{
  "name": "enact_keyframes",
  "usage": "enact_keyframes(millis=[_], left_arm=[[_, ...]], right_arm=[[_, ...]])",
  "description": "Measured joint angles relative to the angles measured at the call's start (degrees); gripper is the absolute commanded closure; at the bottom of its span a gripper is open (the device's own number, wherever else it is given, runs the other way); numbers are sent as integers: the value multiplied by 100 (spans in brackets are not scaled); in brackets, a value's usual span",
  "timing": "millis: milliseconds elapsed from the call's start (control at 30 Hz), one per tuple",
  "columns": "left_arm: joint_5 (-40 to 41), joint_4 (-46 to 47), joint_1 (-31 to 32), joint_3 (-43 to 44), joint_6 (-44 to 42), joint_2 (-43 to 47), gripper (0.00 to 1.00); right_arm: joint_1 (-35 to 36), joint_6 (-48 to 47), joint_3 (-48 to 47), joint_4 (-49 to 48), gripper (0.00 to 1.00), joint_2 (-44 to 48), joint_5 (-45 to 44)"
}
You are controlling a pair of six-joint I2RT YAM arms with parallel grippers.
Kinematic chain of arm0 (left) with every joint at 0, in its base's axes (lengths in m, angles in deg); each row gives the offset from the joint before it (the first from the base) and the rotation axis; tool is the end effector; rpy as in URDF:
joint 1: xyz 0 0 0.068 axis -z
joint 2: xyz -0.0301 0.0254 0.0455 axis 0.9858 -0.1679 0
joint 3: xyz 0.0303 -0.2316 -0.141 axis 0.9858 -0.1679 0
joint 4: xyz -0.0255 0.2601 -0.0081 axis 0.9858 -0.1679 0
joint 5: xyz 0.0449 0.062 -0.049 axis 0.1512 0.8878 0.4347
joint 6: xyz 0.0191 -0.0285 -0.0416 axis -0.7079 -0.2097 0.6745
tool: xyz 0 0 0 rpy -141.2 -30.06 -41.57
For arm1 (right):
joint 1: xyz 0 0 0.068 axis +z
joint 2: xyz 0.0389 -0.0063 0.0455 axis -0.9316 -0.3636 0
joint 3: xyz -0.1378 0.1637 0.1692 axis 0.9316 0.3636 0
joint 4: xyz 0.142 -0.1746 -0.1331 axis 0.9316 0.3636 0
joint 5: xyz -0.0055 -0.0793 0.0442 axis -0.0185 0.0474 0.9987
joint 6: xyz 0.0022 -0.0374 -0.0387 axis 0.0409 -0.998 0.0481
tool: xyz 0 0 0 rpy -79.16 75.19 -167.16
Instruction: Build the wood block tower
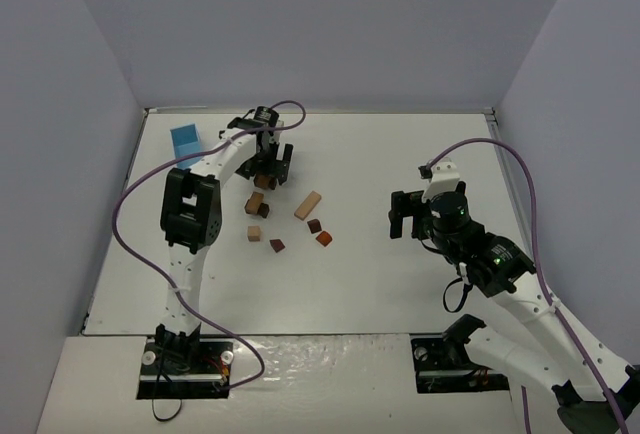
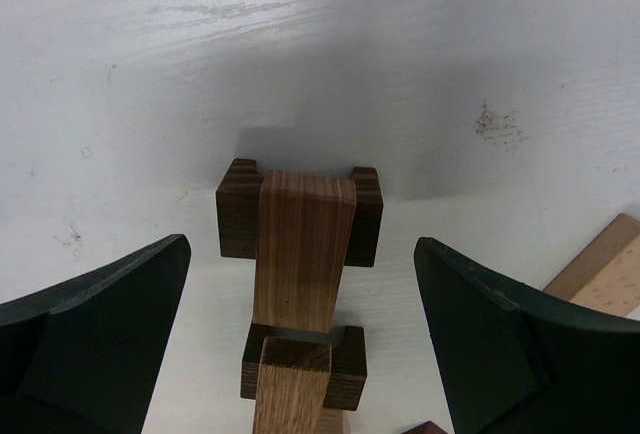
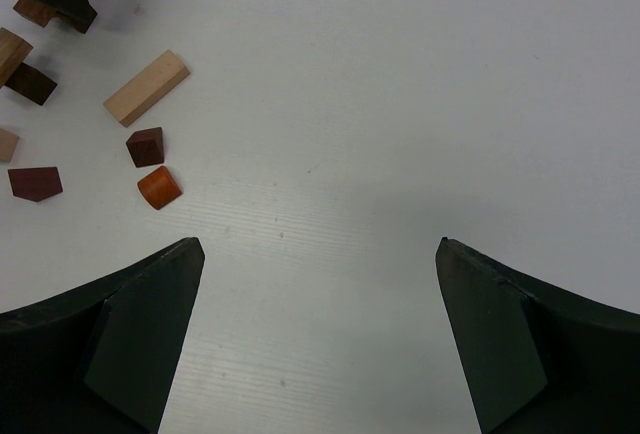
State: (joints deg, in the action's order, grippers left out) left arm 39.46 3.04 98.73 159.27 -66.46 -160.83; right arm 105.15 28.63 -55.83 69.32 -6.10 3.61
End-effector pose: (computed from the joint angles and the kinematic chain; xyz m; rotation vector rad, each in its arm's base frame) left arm 0.4613 -0.1546 0.2076 0.1533 2.6795 -0.2185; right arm 0.1507 0.0996 0.3497 -0.1934 1.8559 0.3527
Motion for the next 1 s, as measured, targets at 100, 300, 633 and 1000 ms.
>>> enact_keyframes(millis=[100, 300, 633, 1000], left_arm=[[34, -2, -2, 56, -10, -25, 16], [53, -2, -7, 118, -18, -109, 20], [35, -4, -9, 118, -16, -144, 27], [43, -2, -9, 118, 59, -208, 35]], right_arm=[[0, 34, 0, -1, 0, 0, -27], [0, 55, 0, -1, 0, 0, -44], [0, 97, 0, -2, 0, 0, -75], [0, 204, 0, -1, 0, 10, -75]])
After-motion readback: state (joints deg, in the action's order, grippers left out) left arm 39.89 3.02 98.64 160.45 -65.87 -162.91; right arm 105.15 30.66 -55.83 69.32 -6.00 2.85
